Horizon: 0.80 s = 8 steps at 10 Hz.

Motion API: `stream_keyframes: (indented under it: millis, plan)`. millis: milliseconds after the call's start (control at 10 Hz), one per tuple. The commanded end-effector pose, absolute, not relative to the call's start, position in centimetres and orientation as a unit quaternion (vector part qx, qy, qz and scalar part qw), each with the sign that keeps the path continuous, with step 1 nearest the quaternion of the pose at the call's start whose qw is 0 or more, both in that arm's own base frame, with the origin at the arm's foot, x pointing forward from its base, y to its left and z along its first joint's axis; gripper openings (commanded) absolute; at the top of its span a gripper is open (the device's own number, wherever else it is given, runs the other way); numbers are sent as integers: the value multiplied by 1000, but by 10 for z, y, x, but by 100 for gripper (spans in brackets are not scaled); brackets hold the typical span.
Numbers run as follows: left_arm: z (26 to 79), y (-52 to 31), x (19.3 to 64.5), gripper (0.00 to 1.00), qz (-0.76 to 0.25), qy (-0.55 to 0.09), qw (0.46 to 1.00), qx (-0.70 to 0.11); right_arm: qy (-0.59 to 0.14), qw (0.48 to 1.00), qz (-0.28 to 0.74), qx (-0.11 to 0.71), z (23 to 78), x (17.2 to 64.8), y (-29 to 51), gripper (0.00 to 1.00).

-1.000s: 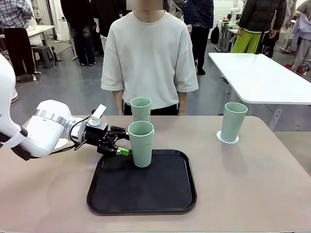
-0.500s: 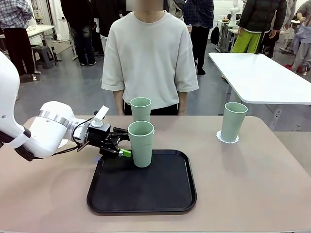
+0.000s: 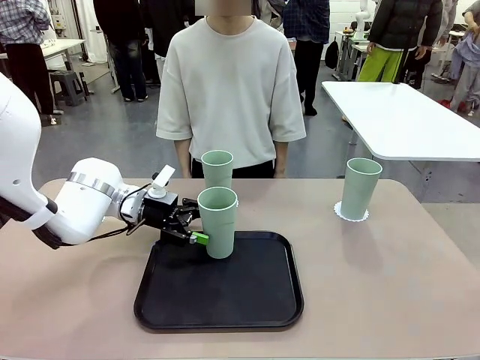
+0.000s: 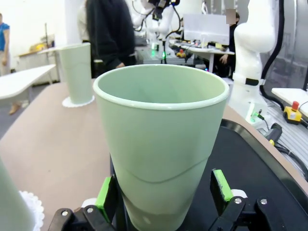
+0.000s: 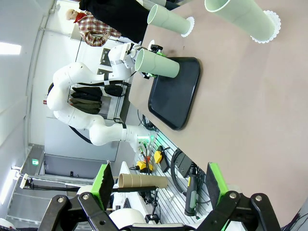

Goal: Place coasters on the table and set cups on them.
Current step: Take one Reusable plastic cup from the Flat Tray and place it on a coaster set by the human.

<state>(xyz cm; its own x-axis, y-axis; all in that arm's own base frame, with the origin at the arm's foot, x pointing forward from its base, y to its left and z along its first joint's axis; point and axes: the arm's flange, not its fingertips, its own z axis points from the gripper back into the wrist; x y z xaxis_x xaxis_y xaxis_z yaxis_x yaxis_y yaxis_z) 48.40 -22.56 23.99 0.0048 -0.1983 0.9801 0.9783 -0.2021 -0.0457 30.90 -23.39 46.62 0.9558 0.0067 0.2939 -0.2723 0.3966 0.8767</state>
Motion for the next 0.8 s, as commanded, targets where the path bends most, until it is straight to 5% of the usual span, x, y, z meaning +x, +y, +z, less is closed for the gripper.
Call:
stream_keyframes:
  millis: [0, 500, 600, 700]
  plan:
    - [235, -235, 488, 100, -596, -404, 473, -507, -122, 824, 85, 547, 467, 308, -234, 100]
    - [229, -252, 484, 100, -600, -398, 465, -516, -122, 824, 85, 547, 467, 308, -234, 100]
    - [229, -252, 485, 64, -600, -399, 460, -520, -122, 824, 85, 547, 467, 308, -234, 100]
    - [229, -252, 485, 45, -598, -400, 458, -522, -122, 824, 85, 547, 467, 308, -234, 100]
